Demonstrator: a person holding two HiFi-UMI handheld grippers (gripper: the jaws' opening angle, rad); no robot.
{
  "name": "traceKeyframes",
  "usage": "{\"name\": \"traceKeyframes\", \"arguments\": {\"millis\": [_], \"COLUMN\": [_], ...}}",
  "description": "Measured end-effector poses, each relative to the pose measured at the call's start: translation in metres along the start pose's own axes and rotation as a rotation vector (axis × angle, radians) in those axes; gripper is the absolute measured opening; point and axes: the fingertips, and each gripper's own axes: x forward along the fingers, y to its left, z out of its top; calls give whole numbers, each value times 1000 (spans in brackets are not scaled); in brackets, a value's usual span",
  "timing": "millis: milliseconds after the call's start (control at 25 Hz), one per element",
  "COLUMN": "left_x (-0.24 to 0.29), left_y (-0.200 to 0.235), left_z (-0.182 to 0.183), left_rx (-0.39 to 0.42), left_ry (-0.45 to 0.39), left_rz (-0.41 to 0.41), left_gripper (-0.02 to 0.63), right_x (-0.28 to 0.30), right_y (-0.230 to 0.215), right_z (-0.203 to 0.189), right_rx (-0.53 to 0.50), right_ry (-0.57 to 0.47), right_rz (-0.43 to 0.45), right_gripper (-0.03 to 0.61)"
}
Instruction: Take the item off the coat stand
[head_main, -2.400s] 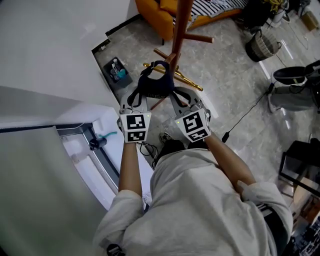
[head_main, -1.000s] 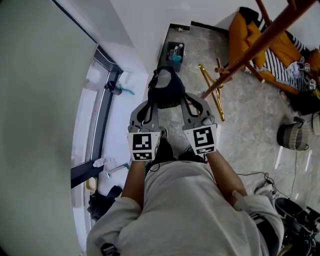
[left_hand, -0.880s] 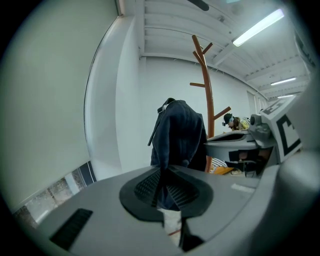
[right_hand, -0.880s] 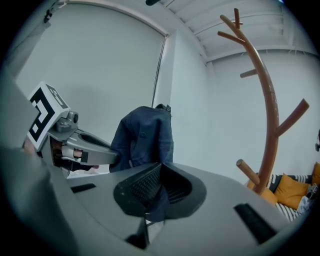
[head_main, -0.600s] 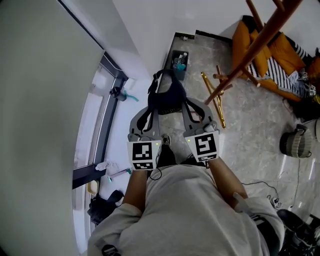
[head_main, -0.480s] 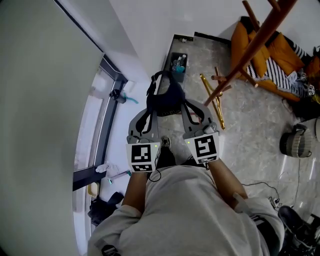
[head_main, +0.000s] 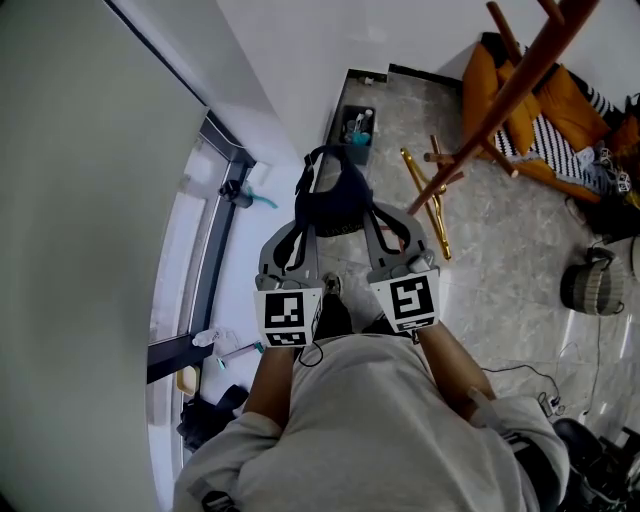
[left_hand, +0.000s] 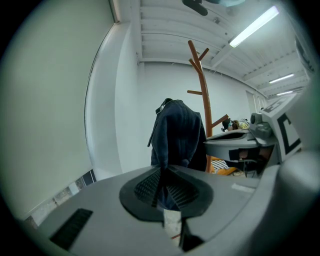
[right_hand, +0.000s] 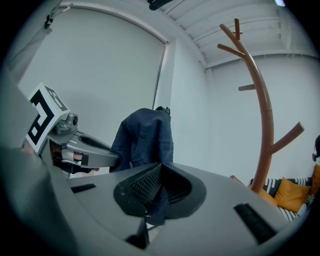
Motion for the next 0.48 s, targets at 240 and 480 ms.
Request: {"name": "traceKeyframes", "arguments": {"millis": [240, 480], "left_x": [4, 10], "left_y": [-1, 0], "left_z": [-2, -4], "left_rx": [7, 12], "left_ry": [7, 13], "left_rz": [-10, -28], "left_gripper": [25, 25], "right_x": [1, 3], "right_y": [-3, -5], "right_z": [-3, -7], "right_rx": [-1, -9], "right_ry": [9, 28], "right_rz": [-11, -19], "right_gripper": [9, 9]}}
